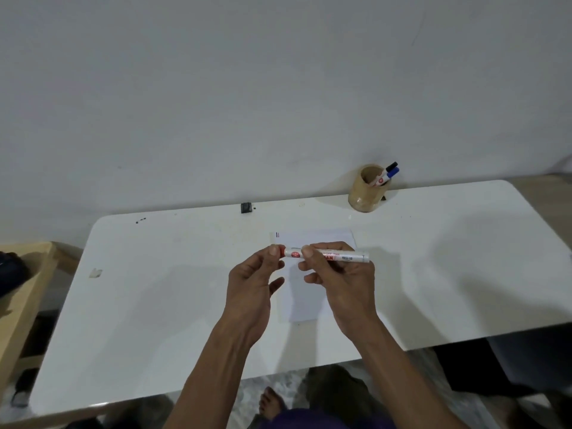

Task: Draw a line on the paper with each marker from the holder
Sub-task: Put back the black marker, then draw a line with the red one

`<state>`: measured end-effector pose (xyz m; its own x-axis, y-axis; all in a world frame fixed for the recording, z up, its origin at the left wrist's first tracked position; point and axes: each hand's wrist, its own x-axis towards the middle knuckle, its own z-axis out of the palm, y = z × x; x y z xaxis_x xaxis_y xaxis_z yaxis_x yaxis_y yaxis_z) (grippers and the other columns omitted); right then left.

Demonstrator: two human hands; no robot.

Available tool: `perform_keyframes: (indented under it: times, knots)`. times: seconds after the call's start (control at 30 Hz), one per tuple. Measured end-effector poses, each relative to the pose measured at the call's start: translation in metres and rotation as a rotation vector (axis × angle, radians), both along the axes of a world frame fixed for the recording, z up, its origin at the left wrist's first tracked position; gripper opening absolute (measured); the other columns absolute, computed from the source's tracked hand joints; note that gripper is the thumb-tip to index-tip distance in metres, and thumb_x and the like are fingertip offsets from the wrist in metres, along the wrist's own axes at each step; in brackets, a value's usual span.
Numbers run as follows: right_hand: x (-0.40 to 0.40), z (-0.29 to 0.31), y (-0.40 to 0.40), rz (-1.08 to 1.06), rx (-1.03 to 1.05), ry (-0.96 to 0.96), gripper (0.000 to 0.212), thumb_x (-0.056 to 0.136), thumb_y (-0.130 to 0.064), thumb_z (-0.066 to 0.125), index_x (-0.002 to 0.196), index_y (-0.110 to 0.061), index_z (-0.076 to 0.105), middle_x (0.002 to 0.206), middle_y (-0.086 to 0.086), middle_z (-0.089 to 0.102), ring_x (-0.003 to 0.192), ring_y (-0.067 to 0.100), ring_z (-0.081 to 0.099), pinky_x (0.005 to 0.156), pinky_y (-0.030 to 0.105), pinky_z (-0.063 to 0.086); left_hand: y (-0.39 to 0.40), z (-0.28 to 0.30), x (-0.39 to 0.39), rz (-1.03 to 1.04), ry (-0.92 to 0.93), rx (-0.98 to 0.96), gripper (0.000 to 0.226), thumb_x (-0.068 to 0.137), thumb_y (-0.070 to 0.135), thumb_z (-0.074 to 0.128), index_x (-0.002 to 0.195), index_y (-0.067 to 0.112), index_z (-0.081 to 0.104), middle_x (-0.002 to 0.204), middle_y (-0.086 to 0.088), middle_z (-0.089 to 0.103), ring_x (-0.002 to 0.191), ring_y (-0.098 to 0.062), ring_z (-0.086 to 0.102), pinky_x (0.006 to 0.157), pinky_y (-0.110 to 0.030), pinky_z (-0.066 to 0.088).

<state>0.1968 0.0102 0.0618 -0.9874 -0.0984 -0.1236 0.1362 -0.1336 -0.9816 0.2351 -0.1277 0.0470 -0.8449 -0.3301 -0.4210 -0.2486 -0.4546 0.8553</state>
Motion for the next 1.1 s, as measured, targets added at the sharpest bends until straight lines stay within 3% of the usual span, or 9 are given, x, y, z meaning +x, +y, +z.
perform_keyframes:
  times: [0.17, 0.27, 0.37, 0.47, 0.57, 0.7, 0.83, 0.93, 1.1]
  knots:
    - [-0.025, 0.010, 0.033, 0.020, -0.150, -0.139, 0.020, 0.077, -0.025, 0.079, 0.085, -0.006, 0.077, 0.082, 0.009, 0.075, 0.073, 0.023, 0.072, 0.063, 0.031, 0.057, 0.007, 0.010, -0.023, -0.030, 0.046, -0.153, 0.028, 0.085, 0.038, 0.068, 0.098, 0.015, 0.079, 0.100, 0.003, 0.078, 0.098, -0.013, 0.065, 0.096, -0.040, 0.051]
    - [-0.049, 0.015, 0.063, 0.126, 0.183, -0.001, 0.007, 0.079, -0.015, 0.085, 0.082, -0.010, 0.079, 0.078, 0.004, 0.078, 0.073, 0.016, 0.071, 0.065, 0.027, 0.057, 0.011, 0.014, -0.043, -0.064, 0.076, -0.258, 0.016, 0.094, 0.024, 0.066, 0.093, 0.015, 0.078, 0.086, 0.010, 0.078, 0.082, -0.003, 0.065, 0.078, -0.023, 0.054]
    - [-0.069, 0.015, 0.083, 0.228, 0.461, 0.094, 0.020, 0.074, -0.021, 0.091, 0.090, -0.022, 0.080, 0.075, -0.006, 0.077, 0.065, 0.004, 0.068, 0.059, 0.017, 0.051, 0.027, 0.022, -0.071, -0.109, 0.118, -0.423, 0.012, 0.093, 0.024, 0.069, 0.090, 0.017, 0.078, 0.091, 0.007, 0.077, 0.082, -0.001, 0.067, 0.075, -0.019, 0.049]
    - [-0.089, 0.010, 0.094, 0.305, 0.578, 0.148, 0.022, 0.079, -0.023, 0.087, 0.099, -0.026, 0.077, 0.079, -0.008, 0.075, 0.059, 0.006, 0.067, 0.055, 0.027, 0.056, 0.052, 0.032, -0.101, -0.181, 0.153, -0.561, 0.010, 0.092, 0.025, 0.071, 0.084, 0.024, 0.077, 0.093, 0.011, 0.076, 0.091, 0.000, 0.068, 0.081, -0.021, 0.049]
    - [-0.111, 0.006, 0.107, 0.354, 0.663, 0.193, 0.032, 0.088, -0.019, 0.078, 0.114, -0.034, 0.067, 0.092, -0.011, 0.072, 0.071, 0.009, 0.071, 0.063, 0.035, 0.063, 0.077, 0.035, -0.128, -0.226, 0.157, -0.614, 0.006, 0.089, 0.030, 0.074, 0.086, 0.026, 0.077, 0.093, 0.014, 0.076, 0.093, 0.002, 0.067, 0.086, -0.026, 0.052]
    - [-0.150, 0.006, 0.130, 0.169, 0.578, 0.270, 0.072, 0.091, -0.013, 0.073, 0.143, -0.049, 0.038, 0.096, -0.013, 0.071, 0.078, 0.000, 0.072, 0.067, 0.014, 0.057, 0.099, 0.022, -0.162, -0.103, 0.099, -0.611, 0.024, 0.088, 0.037, 0.073, 0.108, 0.024, 0.072, 0.097, 0.010, 0.074, 0.088, 0.007, 0.065, 0.074, -0.012, 0.048]
    - [-0.200, 0.007, 0.149, -0.127, 0.412, 0.329, 0.077, 0.088, -0.007, 0.075, 0.145, -0.042, 0.037, 0.100, -0.007, 0.074, 0.079, 0.004, 0.076, 0.065, 0.013, 0.055, 0.116, -0.003, -0.194, -0.067, 0.030, -0.717, 0.041, 0.087, 0.035, 0.075, 0.124, 0.025, 0.062, 0.107, 0.006, 0.070, 0.098, -0.005, 0.065, 0.082, -0.024, 0.053]
    - [-0.233, 0.008, 0.151, -0.252, 0.321, 0.375, 0.061, 0.092, -0.011, 0.073, 0.140, -0.030, 0.041, 0.098, 0.002, 0.075, 0.076, 0.010, 0.077, 0.072, 0.016, 0.057, 0.130, -0.022, -0.218, -0.088, 0.008, -0.813, 0.057, 0.085, 0.037, 0.078, 0.135, 0.025, 0.053, 0.121, 0.004, 0.065, 0.106, -0.010, 0.063, 0.090, -0.034, 0.055]
    - [-0.269, 0.000, 0.142, -0.270, 0.337, 0.421, 0.033, 0.100, -0.020, 0.064, 0.128, -0.016, 0.046, 0.079, 0.004, 0.076, 0.068, 0.001, 0.071, 0.066, 0.007, 0.047, 0.146, -0.048, -0.249, -0.159, -0.032, -0.869, 0.080, 0.083, 0.037, 0.080, 0.150, 0.024, 0.038, 0.147, -0.001, 0.052, 0.124, -0.015, 0.055, 0.104, -0.047, 0.051]
